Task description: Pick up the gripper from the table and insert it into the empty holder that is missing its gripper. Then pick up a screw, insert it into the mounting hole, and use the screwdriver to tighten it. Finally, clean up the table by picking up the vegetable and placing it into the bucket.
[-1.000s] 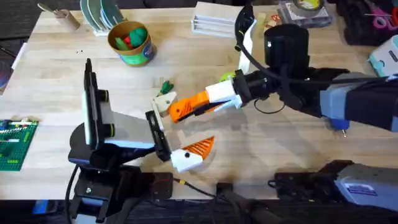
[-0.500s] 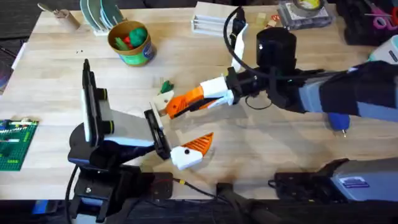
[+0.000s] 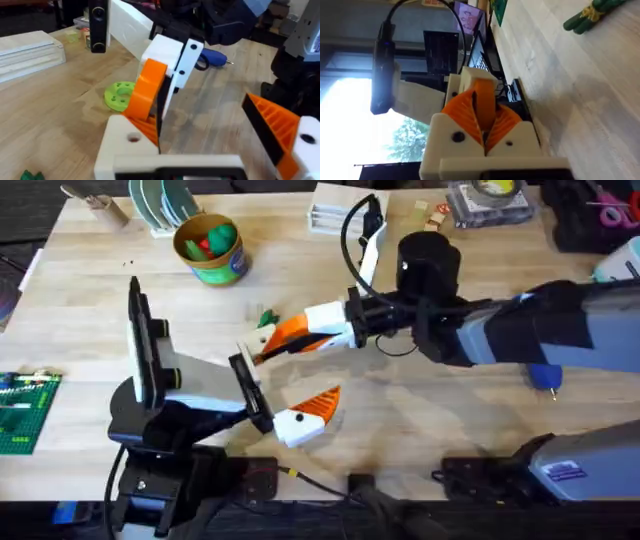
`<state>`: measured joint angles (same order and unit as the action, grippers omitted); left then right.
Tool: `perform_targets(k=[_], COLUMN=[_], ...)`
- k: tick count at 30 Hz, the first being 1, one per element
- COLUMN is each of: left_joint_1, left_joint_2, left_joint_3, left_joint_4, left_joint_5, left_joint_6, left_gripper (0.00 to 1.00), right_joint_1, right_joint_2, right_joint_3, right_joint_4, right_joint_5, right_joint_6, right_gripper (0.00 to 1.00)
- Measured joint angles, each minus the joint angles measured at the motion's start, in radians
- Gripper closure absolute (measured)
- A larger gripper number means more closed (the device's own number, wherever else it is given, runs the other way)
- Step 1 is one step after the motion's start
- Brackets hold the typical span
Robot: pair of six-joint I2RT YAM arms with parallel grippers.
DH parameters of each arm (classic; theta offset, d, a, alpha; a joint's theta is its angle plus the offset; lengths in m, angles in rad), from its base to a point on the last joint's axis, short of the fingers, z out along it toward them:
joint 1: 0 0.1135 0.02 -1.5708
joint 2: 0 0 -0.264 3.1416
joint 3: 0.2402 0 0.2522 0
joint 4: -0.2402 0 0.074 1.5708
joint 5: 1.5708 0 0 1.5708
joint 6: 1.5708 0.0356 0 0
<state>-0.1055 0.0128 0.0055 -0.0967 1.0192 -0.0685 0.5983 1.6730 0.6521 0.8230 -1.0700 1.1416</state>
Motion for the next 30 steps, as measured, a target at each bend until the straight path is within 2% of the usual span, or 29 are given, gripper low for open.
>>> perform_targets(k=[13,24,25,28,30], left_joint_1=[0.006,0.007,0.007,0.0,-0.007], left_joint_2=[0.0,0.0,0.0,-0.001,-0.001], left_joint_3=[0.0,0.0,0.0,0.002,0.002], left_joint_4=[0.003,0.004,0.004,0.001,-0.001], left_joint_5=[-0.023,-0.033,-0.033,-0.01,0.0], left_joint_6=[-0.001,0.0,0.002,0.015,0.021], left_gripper=[0.008,0.008,0.008,0.008,0.008], right_joint_1=[0.023,0.026,0.025,0.03,0.036], right_joint_2=[0.0,0.0,0.0,0.01,0.022], right_joint_3=[0.004,0.017,0.019,0.02,0.02], right_joint_4=[0.007,-0.008,-0.01,-0.016,-0.017], right_joint_5=[0.053,0.052,0.036,-0.005,-0.038], right_joint_6=[-0.005,-0.028,-0.03,-0.039,-0.045], right_gripper=[0.994,0.982,0.823,0.547,0.443])
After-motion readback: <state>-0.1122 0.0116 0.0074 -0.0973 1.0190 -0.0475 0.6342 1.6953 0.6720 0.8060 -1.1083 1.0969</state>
